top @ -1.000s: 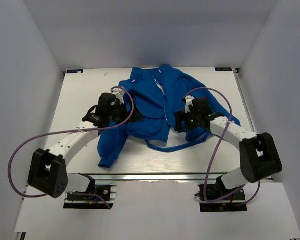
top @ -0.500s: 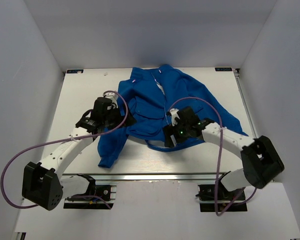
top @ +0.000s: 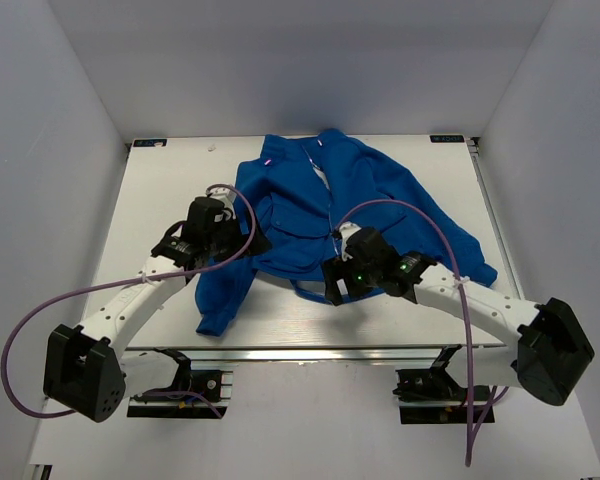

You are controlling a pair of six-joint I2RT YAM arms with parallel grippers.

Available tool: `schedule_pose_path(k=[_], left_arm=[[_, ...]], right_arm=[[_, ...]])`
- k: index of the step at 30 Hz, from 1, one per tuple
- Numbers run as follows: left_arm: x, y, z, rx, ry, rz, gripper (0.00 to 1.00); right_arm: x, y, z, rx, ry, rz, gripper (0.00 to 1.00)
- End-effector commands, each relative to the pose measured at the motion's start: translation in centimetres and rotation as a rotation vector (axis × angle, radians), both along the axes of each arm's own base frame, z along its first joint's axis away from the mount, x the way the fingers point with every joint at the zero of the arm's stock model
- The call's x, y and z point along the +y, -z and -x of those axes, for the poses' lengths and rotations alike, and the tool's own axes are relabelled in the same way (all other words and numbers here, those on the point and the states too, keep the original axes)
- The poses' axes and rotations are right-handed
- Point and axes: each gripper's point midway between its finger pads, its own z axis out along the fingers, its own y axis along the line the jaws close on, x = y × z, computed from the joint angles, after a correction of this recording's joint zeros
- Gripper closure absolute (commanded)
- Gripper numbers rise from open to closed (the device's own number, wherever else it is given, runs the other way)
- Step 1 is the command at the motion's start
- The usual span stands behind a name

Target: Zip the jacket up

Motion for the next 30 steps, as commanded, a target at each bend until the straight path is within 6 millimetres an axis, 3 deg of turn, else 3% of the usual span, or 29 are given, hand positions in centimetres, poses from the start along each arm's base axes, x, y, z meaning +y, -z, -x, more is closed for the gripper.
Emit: schedule_pose_path(k=[1, 5, 9, 17, 30], left_arm=[[0.3, -0.4, 0.4, -0.02, 0.004, 0.004, 0.02], [0.2, -0.3, 0.3, -0.027, 0.008, 0.009, 0.02], [0.2, -0.1, 0.1, -0.022, 0.013, 0.003, 0.02], [-0.2, 0.0, -0.1, -0.022, 0.023, 0.011, 0.02], [-0.2, 0.2, 0.1, -0.013, 0.025, 0.012, 0.02]], right_arm=[[-2.4, -1.5, -3.2, -0.123, 0.197, 0.067, 0.11], [-5.0, 0.0, -5.0, -0.098, 0.283, 0.148, 0.11], [-6.0, 2.1, -6.0, -0.027, 0.313, 0.161, 0.17], [-4.8, 4.0, -6.8, -0.002, 0.239, 0.158, 0.28], [-6.1, 7.3, -7.6, 0.008, 0.333, 0.244, 0.33]])
